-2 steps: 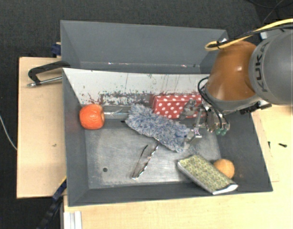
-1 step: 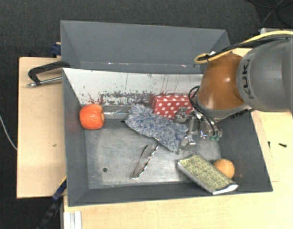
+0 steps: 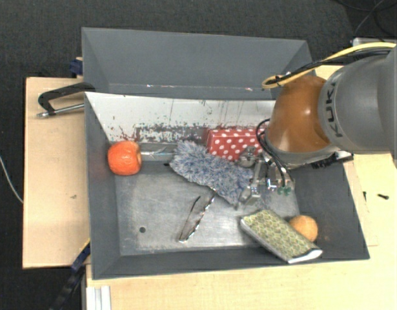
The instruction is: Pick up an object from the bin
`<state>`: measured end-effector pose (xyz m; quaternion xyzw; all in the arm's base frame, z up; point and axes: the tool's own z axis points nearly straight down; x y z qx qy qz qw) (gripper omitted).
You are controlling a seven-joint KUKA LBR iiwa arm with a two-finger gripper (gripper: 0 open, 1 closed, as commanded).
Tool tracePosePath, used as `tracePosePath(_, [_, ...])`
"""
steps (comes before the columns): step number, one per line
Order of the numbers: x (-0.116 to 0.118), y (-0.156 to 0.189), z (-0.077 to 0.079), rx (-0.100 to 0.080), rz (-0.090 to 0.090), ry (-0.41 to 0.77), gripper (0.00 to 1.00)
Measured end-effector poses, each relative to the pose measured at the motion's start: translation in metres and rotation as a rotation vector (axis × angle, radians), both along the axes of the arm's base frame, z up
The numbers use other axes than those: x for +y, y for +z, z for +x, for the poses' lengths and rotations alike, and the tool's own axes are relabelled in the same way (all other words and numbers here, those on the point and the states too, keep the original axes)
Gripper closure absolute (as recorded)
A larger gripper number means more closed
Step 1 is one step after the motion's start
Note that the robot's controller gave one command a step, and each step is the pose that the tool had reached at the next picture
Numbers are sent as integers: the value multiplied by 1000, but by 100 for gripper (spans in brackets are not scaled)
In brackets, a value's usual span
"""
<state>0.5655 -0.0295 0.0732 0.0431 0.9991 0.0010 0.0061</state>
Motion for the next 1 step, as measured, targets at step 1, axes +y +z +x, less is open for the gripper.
tracePosePath(1, [-3,2,12,6,-1,141,100])
